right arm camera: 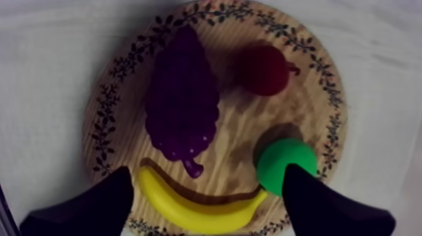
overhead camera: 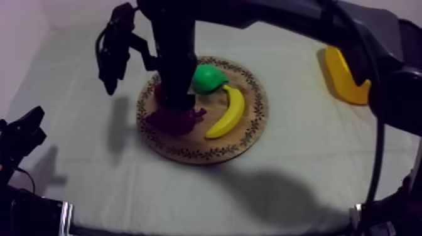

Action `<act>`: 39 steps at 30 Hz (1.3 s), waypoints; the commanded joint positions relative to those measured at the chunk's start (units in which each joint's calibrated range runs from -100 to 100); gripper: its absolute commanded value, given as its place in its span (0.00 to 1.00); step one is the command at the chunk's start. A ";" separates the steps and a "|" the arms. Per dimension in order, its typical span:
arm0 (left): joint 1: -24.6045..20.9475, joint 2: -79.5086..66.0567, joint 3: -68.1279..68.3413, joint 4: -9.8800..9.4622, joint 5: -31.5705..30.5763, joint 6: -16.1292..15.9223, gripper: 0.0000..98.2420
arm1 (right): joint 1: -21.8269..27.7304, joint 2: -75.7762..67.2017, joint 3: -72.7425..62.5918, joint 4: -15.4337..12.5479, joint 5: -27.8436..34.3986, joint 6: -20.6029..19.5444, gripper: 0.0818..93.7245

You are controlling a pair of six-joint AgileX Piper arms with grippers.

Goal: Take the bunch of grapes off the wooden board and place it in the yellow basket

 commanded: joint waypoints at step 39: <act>-0.01 0.00 -0.04 -0.04 -0.03 0.00 0.00 | 1.17 16.44 -4.33 -4.08 -7.86 2.19 0.37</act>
